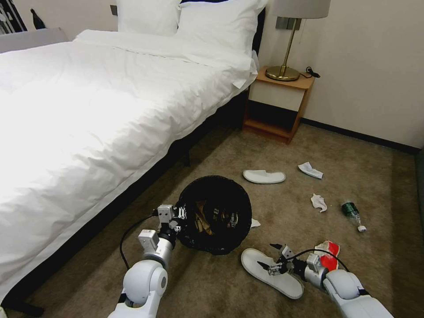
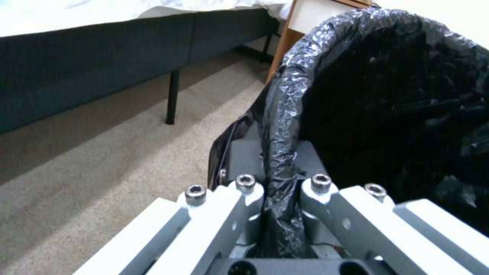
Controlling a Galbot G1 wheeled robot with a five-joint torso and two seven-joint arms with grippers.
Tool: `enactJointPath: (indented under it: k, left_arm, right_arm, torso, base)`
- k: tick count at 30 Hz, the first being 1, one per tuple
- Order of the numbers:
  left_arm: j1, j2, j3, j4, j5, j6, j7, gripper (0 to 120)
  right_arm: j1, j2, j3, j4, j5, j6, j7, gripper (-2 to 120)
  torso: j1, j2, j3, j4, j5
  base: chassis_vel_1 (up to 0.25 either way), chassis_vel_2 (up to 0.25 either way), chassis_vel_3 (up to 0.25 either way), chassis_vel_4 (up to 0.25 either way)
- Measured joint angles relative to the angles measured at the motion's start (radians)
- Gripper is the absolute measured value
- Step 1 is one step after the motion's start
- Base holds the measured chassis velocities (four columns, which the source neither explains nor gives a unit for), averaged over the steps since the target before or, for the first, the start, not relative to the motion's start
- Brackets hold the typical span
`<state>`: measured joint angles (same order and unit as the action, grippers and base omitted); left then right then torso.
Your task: Pick up the trash bin, then pick up the garbage on the floor and place it into the trash bin.
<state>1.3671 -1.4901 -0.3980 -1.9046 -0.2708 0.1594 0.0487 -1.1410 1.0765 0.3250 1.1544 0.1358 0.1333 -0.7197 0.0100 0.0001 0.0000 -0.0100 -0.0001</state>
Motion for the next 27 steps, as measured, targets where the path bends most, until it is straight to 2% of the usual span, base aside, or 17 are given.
enactJointPath:
  k: [6,17,27]
  left_arm:
    - [0.014,-0.001,-0.002,-0.009,0.001,0.0,0.0,3]
    - [0.024,0.001,-0.006,-0.017,0.003,-0.001,-0.002,3]
    - [0.021,0.002,-0.006,-0.018,0.003,-0.003,-0.002,3]
  right_arm:
    - [0.034,0.047,-0.006,-0.051,-0.005,0.007,-0.003,100]
    - [0.014,0.13,0.026,-0.115,-0.035,0.03,-0.007,100]
    - [-0.016,0.151,0.074,-0.125,-0.056,0.044,-0.008,98]
  torso:
    - [0.0,0.0,0.0,0.0003,0.0]
    - [0.0,0.0,0.0,0.0,0.0]
    - [0.0,0.0,0.0,0.0001,0.0]
  base:
    - [0.0,0.0,0.0,0.0]
    - [0.0,0.0,0.0,0.0]
    - [0.0,0.0,0.0,0.0]
